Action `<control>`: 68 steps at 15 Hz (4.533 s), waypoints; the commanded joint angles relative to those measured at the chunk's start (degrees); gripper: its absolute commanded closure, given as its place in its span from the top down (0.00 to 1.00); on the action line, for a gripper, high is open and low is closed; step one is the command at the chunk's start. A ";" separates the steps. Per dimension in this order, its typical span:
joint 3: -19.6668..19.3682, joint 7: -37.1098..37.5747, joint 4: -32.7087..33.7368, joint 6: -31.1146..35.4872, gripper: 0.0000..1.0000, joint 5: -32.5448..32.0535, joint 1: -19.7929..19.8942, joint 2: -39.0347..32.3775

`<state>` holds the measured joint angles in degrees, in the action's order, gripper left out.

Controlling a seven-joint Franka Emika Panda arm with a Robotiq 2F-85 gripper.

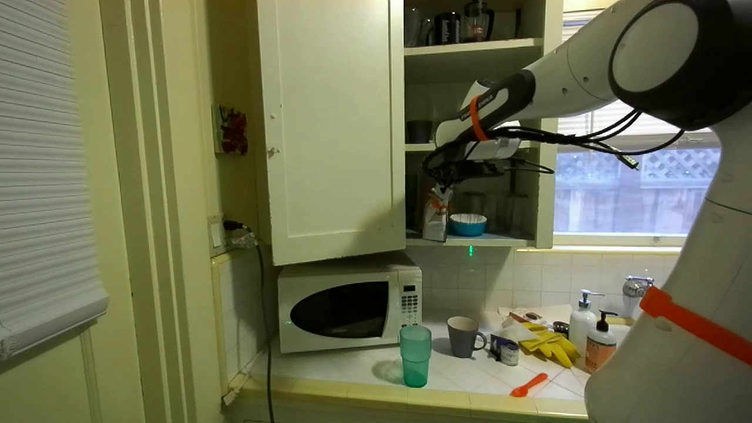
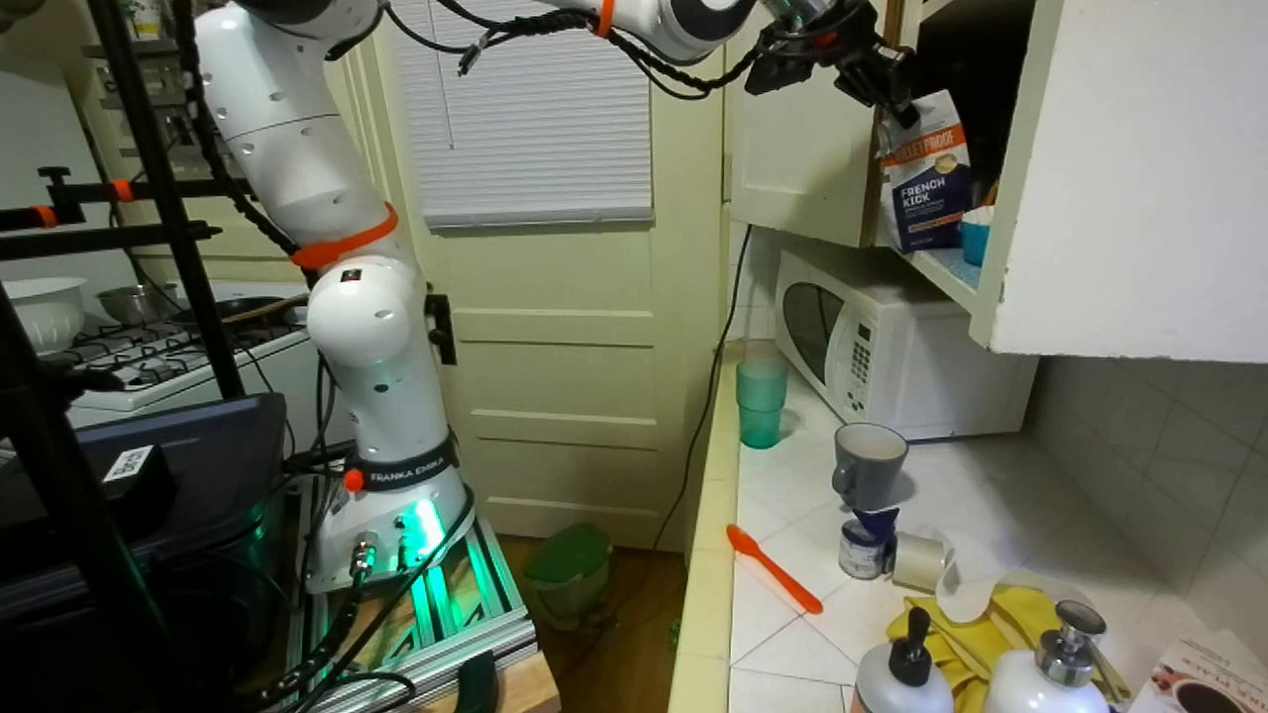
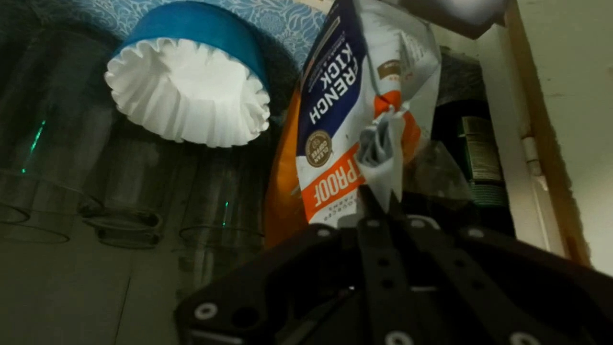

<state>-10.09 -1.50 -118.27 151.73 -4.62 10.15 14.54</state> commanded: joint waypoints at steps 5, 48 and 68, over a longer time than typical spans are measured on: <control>-2.27 -7.50 4.59 4.25 0.01 7.85 -2.46 -6.05; 1.96 -6.25 -8.77 35.99 1.00 5.75 1.68 -5.61; 18.61 23.89 -27.26 7.84 1.00 4.63 21.25 19.32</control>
<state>8.09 15.20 -141.66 166.25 2.36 30.01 28.89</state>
